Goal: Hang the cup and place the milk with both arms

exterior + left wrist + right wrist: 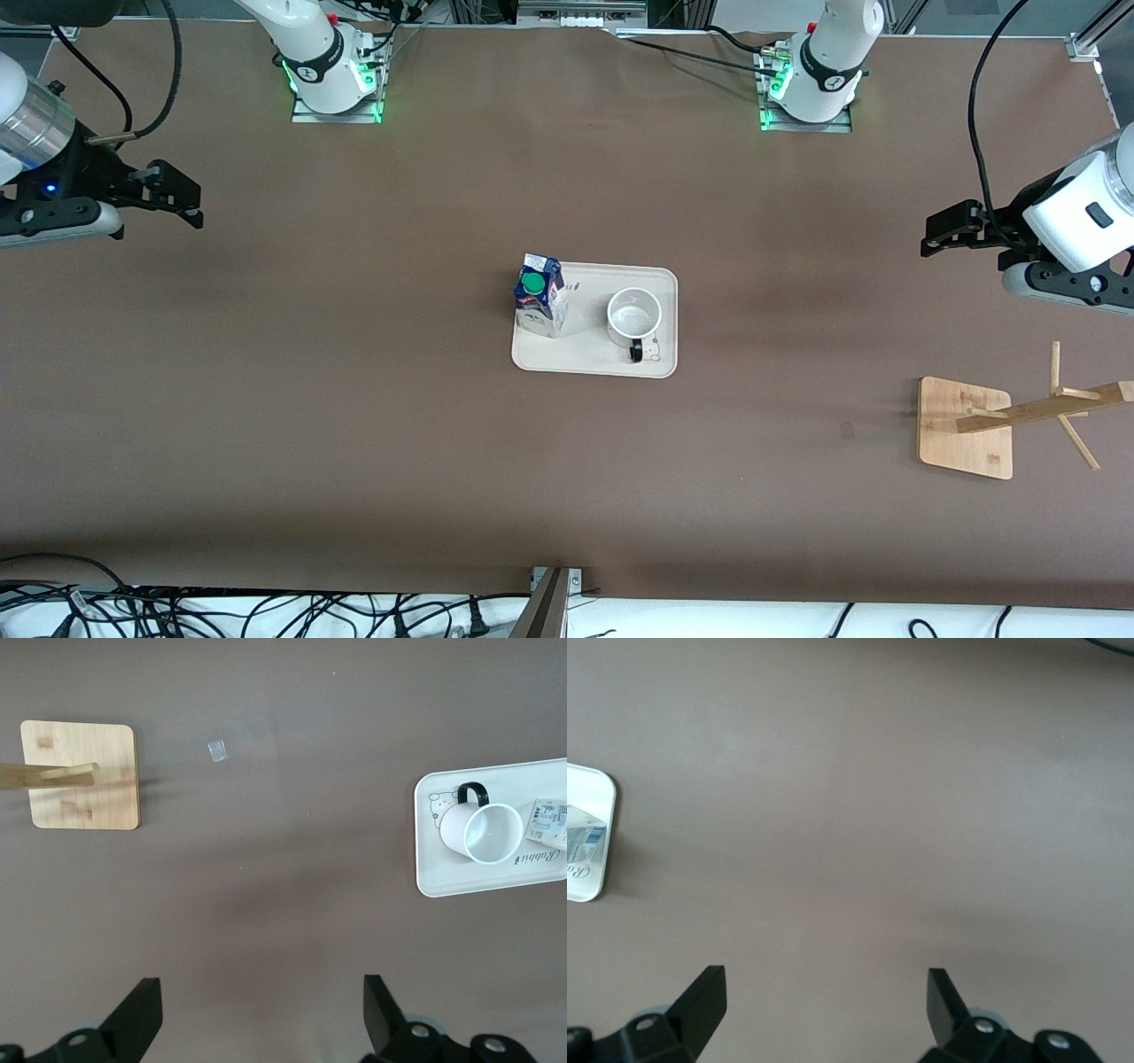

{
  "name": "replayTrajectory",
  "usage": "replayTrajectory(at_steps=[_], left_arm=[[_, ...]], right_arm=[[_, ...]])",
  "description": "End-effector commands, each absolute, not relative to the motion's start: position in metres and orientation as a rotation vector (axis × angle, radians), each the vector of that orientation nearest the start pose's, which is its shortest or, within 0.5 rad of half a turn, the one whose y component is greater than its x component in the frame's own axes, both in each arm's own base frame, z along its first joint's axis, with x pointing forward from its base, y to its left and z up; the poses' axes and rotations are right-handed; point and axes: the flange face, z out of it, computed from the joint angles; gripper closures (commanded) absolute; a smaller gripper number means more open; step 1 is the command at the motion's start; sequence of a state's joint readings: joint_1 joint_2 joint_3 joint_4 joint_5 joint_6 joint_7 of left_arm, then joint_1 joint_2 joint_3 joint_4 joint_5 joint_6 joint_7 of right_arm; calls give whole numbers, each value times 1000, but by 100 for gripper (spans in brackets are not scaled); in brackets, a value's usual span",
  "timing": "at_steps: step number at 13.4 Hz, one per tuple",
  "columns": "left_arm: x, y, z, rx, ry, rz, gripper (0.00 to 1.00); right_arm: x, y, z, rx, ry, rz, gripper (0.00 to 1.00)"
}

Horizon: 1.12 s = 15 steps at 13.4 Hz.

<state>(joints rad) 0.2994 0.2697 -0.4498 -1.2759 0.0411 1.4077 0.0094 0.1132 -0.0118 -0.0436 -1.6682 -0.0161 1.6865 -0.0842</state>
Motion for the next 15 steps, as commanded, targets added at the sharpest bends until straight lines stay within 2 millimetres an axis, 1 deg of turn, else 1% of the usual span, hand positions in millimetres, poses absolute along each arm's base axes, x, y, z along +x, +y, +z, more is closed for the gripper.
replayTrajectory(at_steps=[1,2,3,5,8,10,11,12,13,14,15], left_arm=[[606,-48,611,-3167,239,182,0],[606,-50,612,-3167,241,179,0],[605,-57,611,-3156,258,186,0],[604,-55,611,-3127,256,191,0],[604,-52,610,-3128,259,194,0],[601,-54,612,-3123,260,181,0],[597,-58,613,-3115,259,161,0],[590,-56,610,-3101,244,138,0],[582,-59,607,-3087,241,107,0],[572,-64,606,-3070,245,77,0],[565,-68,604,-3060,248,66,0]], right_arm=[[552,34,589,-3161,-238,-101,0],[554,32,592,-3161,-240,-114,0],[556,32,593,-3161,-238,-116,0],[557,33,593,-3160,-233,-121,0],[559,31,591,-3158,-225,-111,0],[560,34,599,-3153,-233,-138,0],[560,35,602,-3163,-243,-148,0],[560,30,603,-3159,-224,-145,0],[561,19,603,-3151,-193,-142,0],[560,14,602,-3136,-169,-130,0],[564,22,591,-3123,-170,-85,0]])
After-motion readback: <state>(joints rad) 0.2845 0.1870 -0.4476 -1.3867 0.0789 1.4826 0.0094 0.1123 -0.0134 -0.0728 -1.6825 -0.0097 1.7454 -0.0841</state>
